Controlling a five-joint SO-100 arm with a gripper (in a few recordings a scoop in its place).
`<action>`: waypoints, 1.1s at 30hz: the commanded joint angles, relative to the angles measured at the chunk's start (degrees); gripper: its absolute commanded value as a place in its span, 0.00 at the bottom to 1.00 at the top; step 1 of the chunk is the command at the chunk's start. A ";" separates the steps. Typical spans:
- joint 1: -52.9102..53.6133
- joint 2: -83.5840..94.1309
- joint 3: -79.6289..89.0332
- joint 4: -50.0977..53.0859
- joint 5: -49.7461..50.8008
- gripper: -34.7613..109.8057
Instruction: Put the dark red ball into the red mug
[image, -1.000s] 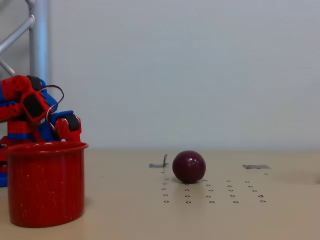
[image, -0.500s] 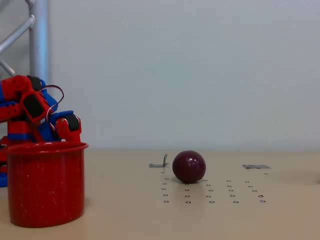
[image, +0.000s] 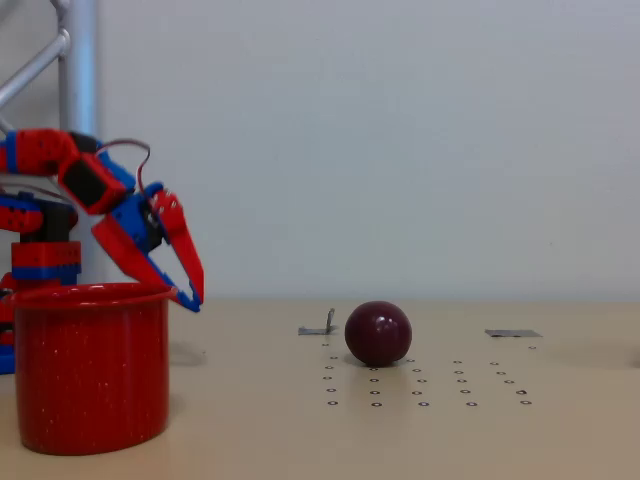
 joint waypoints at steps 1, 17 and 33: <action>3.08 -7.56 -11.43 -0.97 -16.08 0.23; 11.43 -31.38 -34.63 -1.05 -31.55 0.30; 8.00 -50.10 -51.50 6.06 -41.04 0.50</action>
